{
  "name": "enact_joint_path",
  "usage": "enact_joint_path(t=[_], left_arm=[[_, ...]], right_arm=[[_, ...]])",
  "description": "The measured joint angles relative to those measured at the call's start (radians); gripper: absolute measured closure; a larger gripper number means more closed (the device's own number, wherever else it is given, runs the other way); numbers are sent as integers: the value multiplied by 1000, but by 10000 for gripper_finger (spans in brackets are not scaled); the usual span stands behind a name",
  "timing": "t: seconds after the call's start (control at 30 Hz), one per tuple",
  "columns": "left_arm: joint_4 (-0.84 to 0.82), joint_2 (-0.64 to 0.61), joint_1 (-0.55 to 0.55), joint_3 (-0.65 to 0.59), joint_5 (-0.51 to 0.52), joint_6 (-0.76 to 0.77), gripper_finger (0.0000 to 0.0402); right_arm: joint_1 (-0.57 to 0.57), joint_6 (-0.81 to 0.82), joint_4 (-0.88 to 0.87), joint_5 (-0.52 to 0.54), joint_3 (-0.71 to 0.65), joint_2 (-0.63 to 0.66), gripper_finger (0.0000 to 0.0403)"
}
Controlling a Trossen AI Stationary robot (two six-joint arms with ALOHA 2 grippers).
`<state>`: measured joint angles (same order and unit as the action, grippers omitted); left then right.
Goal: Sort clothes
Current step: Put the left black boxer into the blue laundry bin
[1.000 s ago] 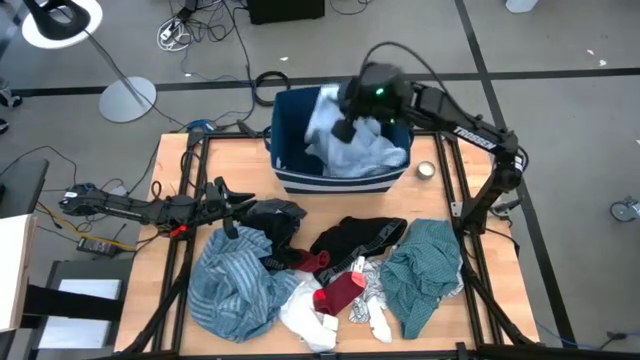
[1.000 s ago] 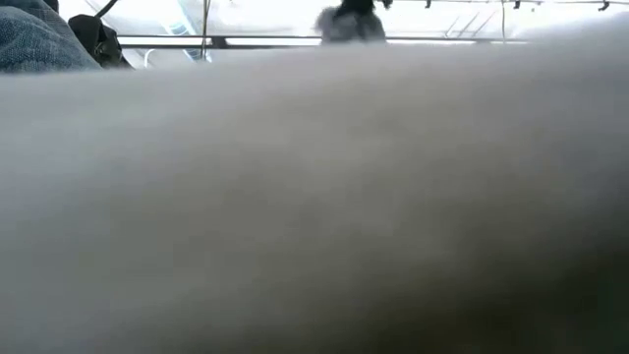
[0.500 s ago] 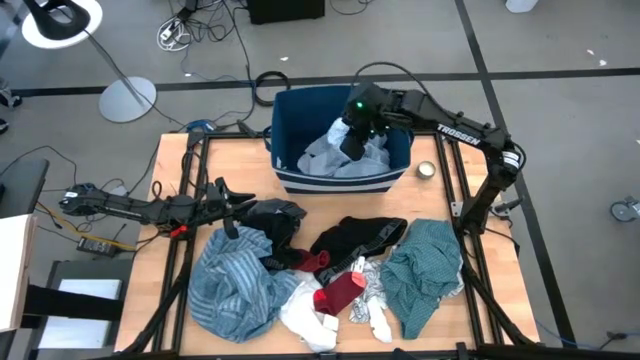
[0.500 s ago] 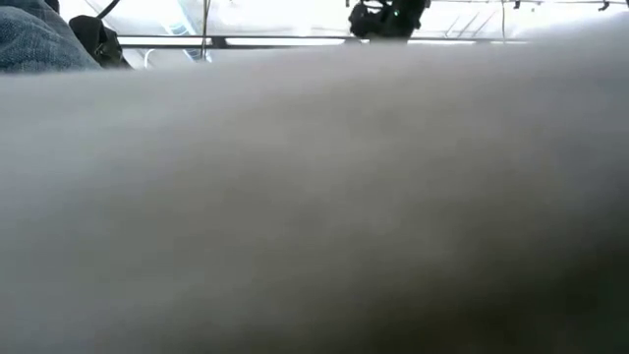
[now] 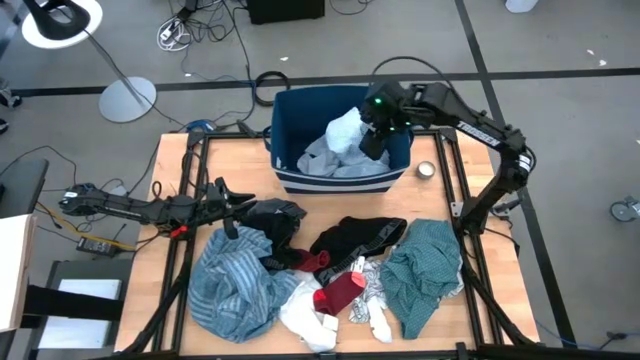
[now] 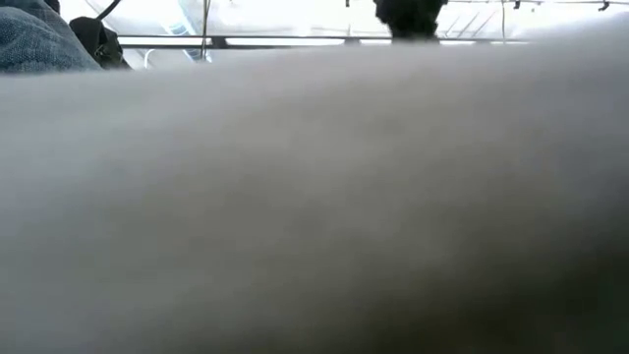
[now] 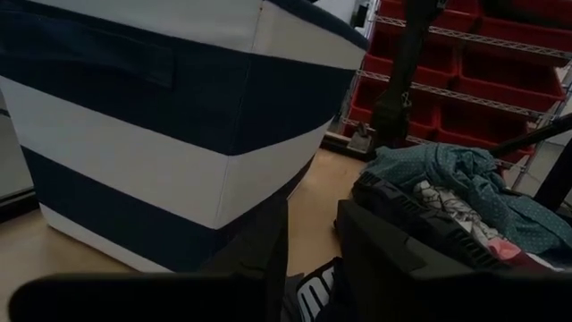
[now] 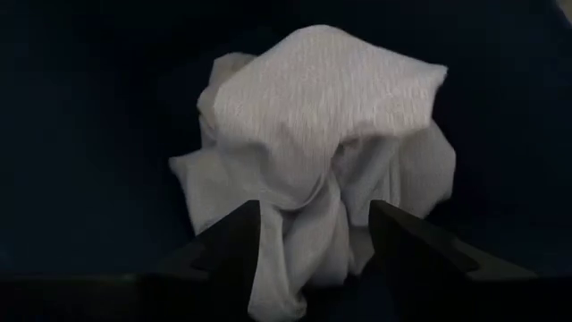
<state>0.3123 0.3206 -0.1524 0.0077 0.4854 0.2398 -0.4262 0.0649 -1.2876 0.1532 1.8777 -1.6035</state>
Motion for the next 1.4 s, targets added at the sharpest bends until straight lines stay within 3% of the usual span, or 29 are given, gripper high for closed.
enact_joint_path(t=[0.23, 0.4, 0.63, 0.83, 0.97, 1.2, 1.4], left_arm=[[-183, 27, -10, 137, -26, 1, 297], [-291, 131, -46, 254, -8, 3, 316], [-284, 323, -59, 371, -38, 3, 334], [-109, 408, -54, 399, -78, -16, 334], [-81, 413, -31, 399, -72, 4, 313], [-109, 413, 9, 399, -62, 36, 240], [-91, 418, -1, 399, -46, 75, 228]], right_arm=[[20, 13, -9, 6, -39, 140, 193], [20, 29, 23, 15, -171, 288, 193], [33, 115, 117, 14, -498, 529, 193], [61, 191, 244, 14, -735, 703, 194], [82, 219, 345, 13, -842, 791, 193], [119, 246, 452, 11, -946, 883, 194], [158, 235, 483, 8, -978, 950, 193]])
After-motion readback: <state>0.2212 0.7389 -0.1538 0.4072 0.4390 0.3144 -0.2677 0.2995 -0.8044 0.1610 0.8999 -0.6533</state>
